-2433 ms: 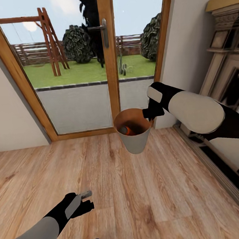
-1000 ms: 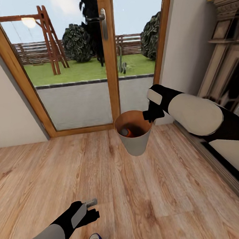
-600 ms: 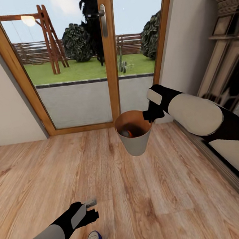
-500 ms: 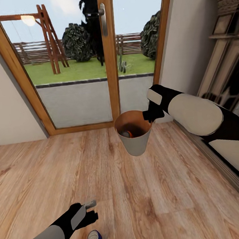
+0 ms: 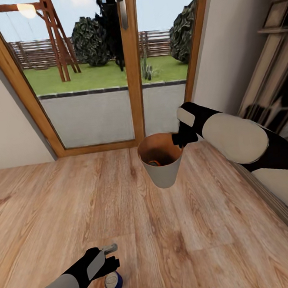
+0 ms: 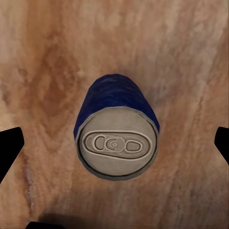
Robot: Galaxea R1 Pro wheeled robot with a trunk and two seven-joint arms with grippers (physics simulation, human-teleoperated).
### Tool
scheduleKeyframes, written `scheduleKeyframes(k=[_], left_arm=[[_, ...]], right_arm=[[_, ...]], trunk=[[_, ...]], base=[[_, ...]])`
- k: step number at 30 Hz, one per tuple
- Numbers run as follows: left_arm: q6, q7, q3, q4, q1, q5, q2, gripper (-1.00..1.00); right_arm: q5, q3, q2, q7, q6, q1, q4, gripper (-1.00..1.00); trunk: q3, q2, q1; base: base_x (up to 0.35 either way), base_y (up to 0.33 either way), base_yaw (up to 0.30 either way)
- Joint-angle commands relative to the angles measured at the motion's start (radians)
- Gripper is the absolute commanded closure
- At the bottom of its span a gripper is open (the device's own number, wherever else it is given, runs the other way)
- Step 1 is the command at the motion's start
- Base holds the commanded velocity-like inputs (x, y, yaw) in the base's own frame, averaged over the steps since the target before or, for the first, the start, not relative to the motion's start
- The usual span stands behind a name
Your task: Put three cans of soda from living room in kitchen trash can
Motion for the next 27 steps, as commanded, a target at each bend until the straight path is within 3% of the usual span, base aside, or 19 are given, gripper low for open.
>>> scheduleKeyframes(k=[1,11,27], left_arm=[[0.000,0.000,0.000,0.000,0.000,0.000,-0.001,-1.00],[-0.017,0.000,-0.008,0.000,0.002,-0.002,-0.012,-1.00],[-0.055,0.000,-0.012,0.000,0.003,-0.002,-0.013,-1.00]], right_arm=[[-0.012,-0.013,0.001,0.005,0.000,-0.001,-0.001,1.00],[-0.012,-0.015,0.012,0.005,0.000,-0.001,-0.001,1.00],[-0.012,-0.017,0.013,0.005,0.000,0.000,-0.001,1.00]], trunk=[[0.000,0.000,0.000],[0.000,0.000,0.000],[-0.058,-0.004,0.006]], base=[[0.000,0.000,0.000],[0.000,0.000,0.000],[0.000,0.000,0.000]])
